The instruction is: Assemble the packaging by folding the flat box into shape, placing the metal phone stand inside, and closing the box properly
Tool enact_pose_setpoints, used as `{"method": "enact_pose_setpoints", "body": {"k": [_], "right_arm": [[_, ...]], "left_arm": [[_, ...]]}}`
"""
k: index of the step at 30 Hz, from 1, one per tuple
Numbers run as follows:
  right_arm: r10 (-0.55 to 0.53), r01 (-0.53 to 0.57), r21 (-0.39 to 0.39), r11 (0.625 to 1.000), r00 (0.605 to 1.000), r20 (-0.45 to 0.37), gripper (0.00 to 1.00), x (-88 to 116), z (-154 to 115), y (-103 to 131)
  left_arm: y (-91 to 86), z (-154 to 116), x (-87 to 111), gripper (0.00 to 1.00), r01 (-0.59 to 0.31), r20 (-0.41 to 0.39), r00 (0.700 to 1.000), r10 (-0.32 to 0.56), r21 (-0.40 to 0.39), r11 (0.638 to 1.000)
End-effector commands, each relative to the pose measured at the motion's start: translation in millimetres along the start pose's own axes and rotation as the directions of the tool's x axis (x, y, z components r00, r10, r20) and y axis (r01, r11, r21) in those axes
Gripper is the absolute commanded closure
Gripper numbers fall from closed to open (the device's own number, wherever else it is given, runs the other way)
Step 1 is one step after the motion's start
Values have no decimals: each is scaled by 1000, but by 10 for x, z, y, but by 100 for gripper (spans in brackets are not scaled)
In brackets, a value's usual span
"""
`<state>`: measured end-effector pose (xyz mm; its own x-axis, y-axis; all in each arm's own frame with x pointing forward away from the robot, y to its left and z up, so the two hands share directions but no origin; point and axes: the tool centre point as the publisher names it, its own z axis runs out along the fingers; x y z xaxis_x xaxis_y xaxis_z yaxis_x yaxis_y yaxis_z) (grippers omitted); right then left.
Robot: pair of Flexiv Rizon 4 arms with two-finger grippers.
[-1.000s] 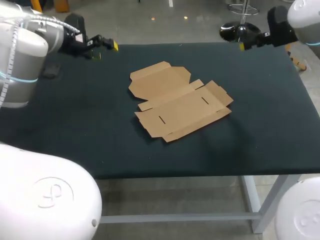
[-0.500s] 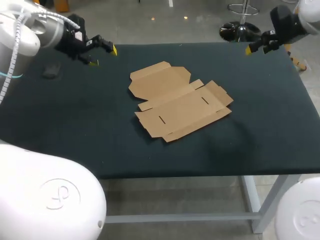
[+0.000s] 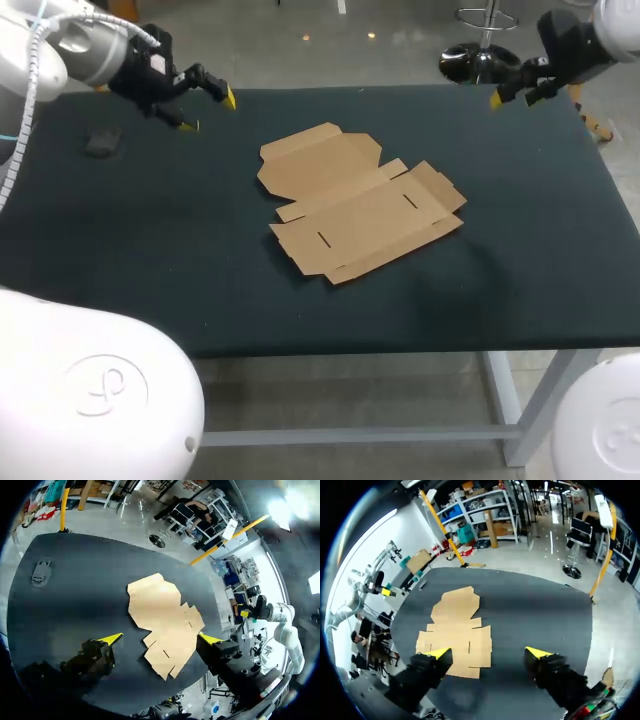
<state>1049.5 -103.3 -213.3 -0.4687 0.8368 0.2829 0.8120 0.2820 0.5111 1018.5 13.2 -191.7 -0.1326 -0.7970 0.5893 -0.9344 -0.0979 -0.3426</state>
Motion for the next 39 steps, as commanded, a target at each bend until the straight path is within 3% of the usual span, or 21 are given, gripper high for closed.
{"method": "enact_pose_setpoints", "body": {"k": [1,4,8,16,30,39], "right_arm": [[29,-29,49,998,1000,11,0,-7,19,6],[50,-52,83,995,998,30,0,15,58,-43],[54,-59,127,990,998,35,0,52,155,-149],[20,-12,222,975,999,-35,0,99,447,-366],[124,-93,362,928,990,-64,0,108,836,-597],[151,-111,395,912,986,-73,0,58,1050,-675]], "left_arm": [[-14,38,-47,0,62,-4,998,-62,-39,997],[96,20,-70,0,117,-5,993,-117,-33,993],[284,39,-54,0,117,4,993,-117,-39,992],[533,112,-55,0,97,21,995,-96,-65,993],[624,320,-139,0,135,52,990,-129,-153,979],[634,370,-124,0,72,67,996,-61,-182,981]]}}
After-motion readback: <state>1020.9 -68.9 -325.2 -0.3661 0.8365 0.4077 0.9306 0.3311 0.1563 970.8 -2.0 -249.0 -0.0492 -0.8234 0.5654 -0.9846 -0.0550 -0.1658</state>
